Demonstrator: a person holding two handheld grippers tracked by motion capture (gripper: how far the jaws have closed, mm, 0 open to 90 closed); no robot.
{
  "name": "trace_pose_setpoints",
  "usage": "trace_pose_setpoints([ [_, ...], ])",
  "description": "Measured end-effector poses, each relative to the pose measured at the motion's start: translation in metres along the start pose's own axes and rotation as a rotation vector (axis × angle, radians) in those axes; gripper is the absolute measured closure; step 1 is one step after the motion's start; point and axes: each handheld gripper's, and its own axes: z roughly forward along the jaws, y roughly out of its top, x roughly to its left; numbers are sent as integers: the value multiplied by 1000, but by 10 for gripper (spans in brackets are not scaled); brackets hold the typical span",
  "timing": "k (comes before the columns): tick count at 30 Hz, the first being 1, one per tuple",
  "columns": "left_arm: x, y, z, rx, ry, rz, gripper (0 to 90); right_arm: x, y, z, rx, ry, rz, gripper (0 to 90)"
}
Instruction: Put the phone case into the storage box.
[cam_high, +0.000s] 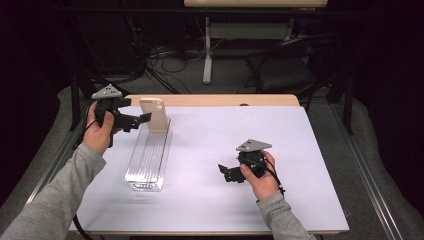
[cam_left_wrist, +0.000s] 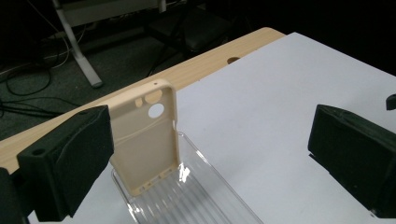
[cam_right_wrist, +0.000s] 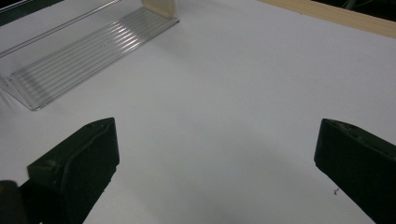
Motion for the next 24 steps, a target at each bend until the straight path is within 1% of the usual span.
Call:
trace_pose_setpoints([
  [4,-4,-2,-3,-3,-11,-8,8,1,3,-3,-7,4,-8,0],
  [9,-9,-6,-8,-3,-11,4,10,1,10,-7,-12,-7,-18,0],
  [12,-12,-7,-15,-4,-16,1,16,3,13,-10,-20,-10,-29,0],
  [15,-17,-8,-21,-3,-20,2,18,5,16,-16,-21,-11,-40,0],
  [18,-21,-9,-28,10,-33,13,19,6,17,-23,-30,-6,-42,0],
  [21,-26,-12,-33,9,-45,15,20,7,18,-30,-36,-6,-53,0],
  [24,-30,-15,-36,5,-58,19,21,7,19,-37,-41,8,-54,0],
])
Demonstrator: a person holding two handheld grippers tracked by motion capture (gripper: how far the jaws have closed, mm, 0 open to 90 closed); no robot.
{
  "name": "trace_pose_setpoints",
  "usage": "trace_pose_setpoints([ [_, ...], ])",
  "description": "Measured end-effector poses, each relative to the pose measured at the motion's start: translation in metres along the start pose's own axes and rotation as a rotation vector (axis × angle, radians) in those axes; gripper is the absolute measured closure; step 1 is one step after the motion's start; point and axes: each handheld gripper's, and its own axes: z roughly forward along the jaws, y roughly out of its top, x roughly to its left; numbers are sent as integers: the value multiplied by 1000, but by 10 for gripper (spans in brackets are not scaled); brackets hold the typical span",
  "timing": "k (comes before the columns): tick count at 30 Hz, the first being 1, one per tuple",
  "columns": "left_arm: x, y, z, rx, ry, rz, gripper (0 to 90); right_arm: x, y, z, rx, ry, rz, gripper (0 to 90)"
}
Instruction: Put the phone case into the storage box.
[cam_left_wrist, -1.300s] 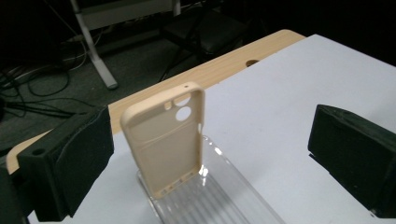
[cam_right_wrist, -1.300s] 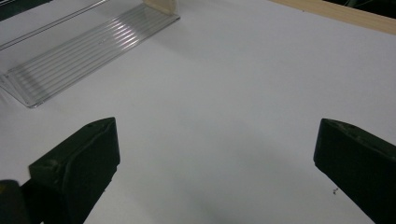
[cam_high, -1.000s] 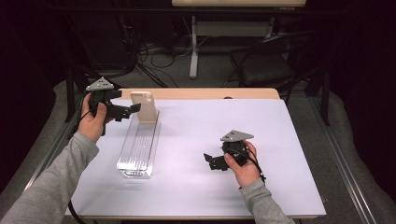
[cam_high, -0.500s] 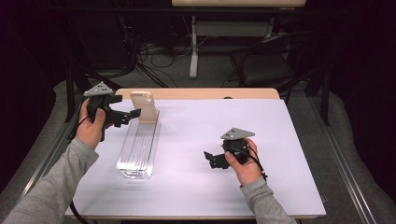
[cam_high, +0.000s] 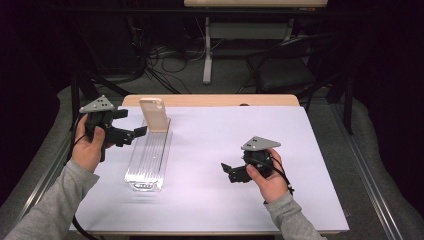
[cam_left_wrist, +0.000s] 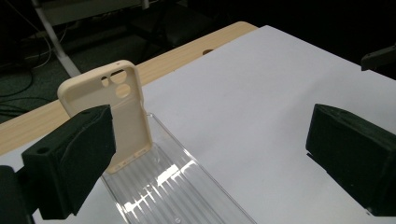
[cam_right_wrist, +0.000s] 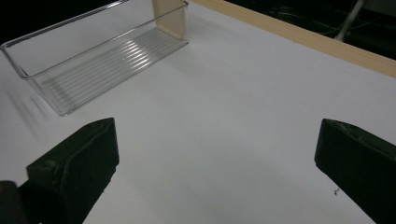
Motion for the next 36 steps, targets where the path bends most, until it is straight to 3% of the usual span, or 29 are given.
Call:
trace_pose_setpoints([
  [3,-4,-4,-2,-6,-9,-3,23,0,-1,-5,-1,22,10,0],
  [15,-20,-23,-8,-22,-14,-24,31,-9,-18,-29,-11,-1,30,0],
  [19,-22,-27,-12,-23,-10,-23,31,-11,-24,-39,-15,-16,37,0],
  [28,-23,-47,-24,-72,-2,-63,31,-19,-42,-52,-9,-40,63,0],
  [36,-23,-60,-30,-74,14,-77,31,-25,-54,-61,-7,-61,97,0],
])
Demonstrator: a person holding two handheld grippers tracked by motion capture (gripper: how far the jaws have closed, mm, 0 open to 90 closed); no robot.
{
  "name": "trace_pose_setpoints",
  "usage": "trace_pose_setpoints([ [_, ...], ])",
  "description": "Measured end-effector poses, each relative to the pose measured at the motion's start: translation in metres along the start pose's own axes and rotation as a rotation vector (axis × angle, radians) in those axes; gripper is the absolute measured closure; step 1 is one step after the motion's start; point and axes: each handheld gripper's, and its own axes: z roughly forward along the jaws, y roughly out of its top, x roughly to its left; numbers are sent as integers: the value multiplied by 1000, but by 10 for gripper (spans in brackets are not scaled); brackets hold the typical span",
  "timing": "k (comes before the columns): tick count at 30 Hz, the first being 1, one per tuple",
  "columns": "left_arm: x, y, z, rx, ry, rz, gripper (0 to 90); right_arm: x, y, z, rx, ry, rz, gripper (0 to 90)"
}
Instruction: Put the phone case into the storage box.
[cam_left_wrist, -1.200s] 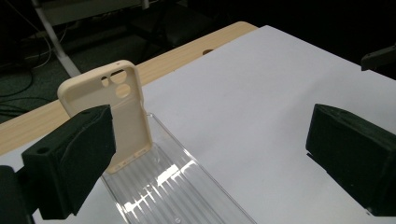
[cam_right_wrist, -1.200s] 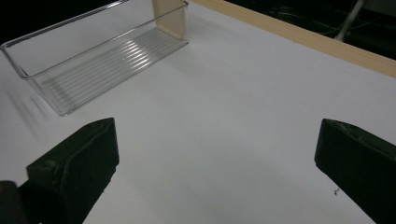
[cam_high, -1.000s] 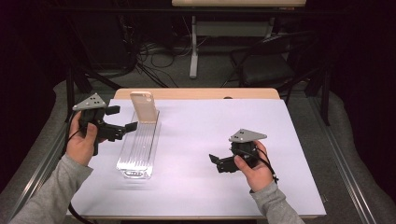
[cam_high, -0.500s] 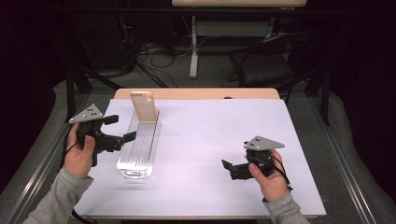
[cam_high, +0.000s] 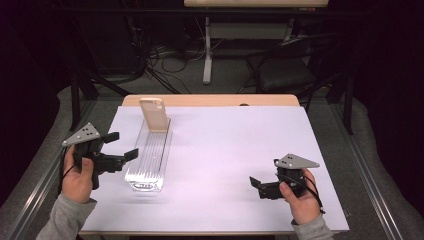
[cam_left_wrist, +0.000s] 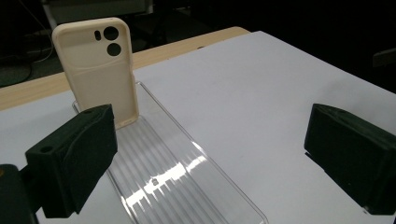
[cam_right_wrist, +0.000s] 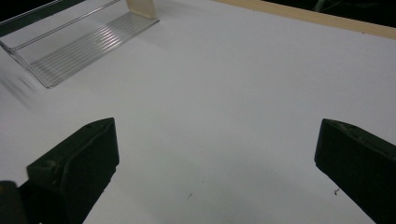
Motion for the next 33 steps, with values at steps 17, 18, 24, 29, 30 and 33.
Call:
trace_pose_setpoints([
  [17,5,-35,-9,30,42,-50,32,-4,-16,-16,-7,-33,29,0],
  [18,5,-38,-8,30,41,-54,33,-5,-17,-16,-6,-33,29,0],
  [24,5,-48,-7,45,37,-73,35,-8,-25,-21,-6,-54,51,0],
  [29,3,-57,-7,56,59,-71,36,-13,-35,-25,-4,-70,69,0],
  [30,2,-59,-7,59,65,-69,36,-14,-37,-27,-1,-74,76,0],
  [33,2,-63,-7,67,78,-63,36,-17,-42,-29,1,-86,92,0],
])
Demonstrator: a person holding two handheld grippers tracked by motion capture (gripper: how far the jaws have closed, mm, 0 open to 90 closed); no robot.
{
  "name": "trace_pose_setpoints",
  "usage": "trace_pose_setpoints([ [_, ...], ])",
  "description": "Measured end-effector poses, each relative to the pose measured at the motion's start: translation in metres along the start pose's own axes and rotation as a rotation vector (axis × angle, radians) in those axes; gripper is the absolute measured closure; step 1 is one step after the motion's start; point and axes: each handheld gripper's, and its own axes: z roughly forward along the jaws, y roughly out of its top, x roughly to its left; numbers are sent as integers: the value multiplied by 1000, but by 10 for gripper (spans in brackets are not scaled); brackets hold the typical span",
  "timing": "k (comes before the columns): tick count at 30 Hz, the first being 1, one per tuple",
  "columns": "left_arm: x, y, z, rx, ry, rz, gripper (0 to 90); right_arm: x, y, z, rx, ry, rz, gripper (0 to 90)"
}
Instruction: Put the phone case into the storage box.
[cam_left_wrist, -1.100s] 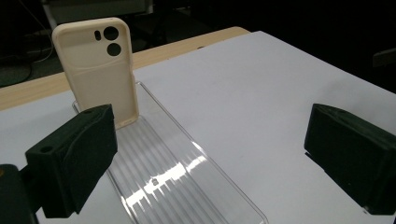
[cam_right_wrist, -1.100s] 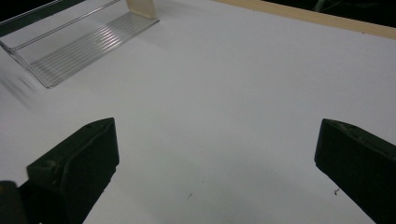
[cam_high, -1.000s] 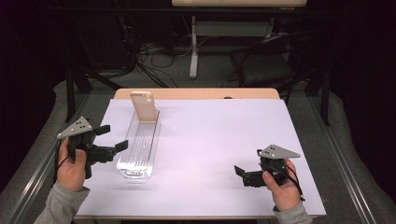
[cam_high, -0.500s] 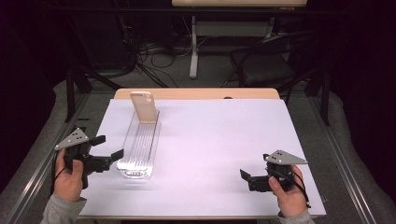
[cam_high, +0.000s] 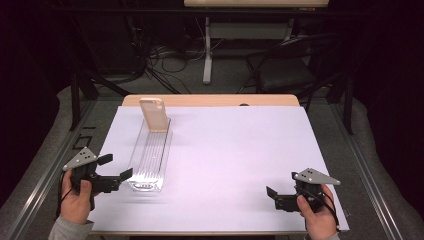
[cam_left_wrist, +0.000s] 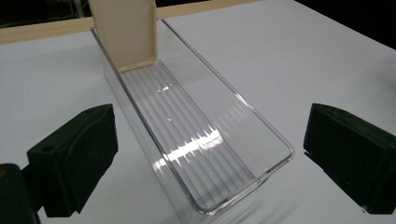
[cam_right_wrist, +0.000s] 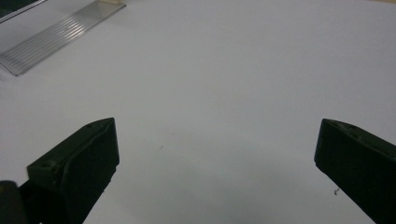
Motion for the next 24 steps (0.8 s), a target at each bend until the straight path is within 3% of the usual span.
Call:
trace_pose_setpoints([
  [5,0,-6,0,3,25,9,36,-3,-5,-1,7,-16,5,0],
  [10,2,-15,1,-17,28,-12,36,-4,-10,1,4,-26,6,0],
  [24,7,-33,3,-34,48,-14,36,-3,-19,10,22,-20,6,0],
])
